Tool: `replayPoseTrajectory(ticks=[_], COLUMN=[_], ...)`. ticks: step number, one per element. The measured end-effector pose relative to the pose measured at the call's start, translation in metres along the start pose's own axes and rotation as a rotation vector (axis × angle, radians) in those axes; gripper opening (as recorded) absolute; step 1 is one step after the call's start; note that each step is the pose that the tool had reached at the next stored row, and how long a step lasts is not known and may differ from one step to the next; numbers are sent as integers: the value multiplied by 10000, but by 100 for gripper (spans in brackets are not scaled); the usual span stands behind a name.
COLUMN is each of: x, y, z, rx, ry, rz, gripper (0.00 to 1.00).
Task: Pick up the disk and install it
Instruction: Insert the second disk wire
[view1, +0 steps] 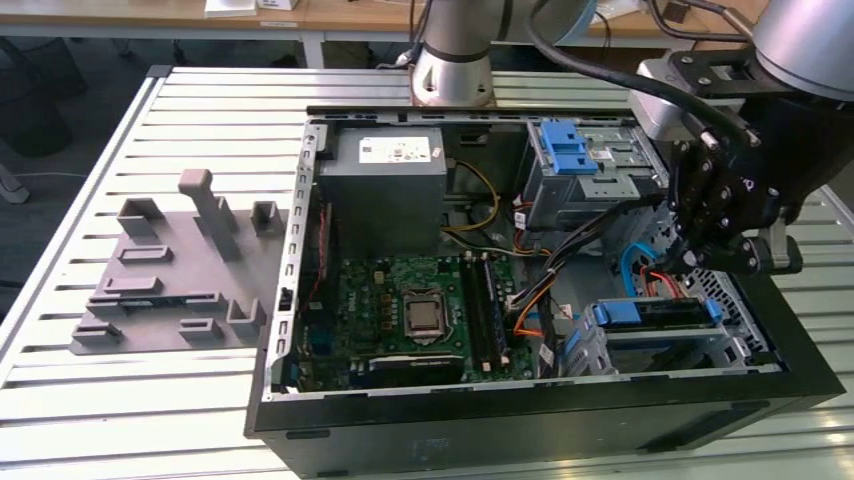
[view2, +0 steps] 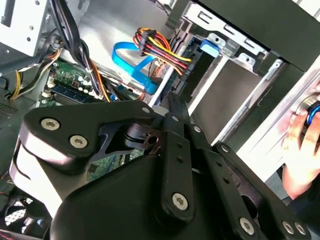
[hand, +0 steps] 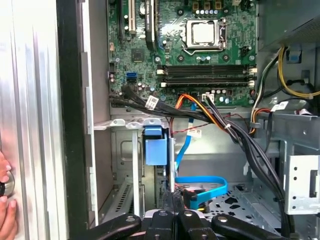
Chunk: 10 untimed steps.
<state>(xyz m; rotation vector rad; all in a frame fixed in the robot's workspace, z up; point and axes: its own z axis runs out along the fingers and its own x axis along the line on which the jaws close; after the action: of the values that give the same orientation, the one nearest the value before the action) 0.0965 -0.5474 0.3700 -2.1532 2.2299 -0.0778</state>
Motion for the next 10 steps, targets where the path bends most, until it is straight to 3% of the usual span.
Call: replayPoseTrajectory(ticks=[10], x=[-123], y=[4], z=[-4], rx=[-128], ry=[4], rz=[-50], gripper=[11])
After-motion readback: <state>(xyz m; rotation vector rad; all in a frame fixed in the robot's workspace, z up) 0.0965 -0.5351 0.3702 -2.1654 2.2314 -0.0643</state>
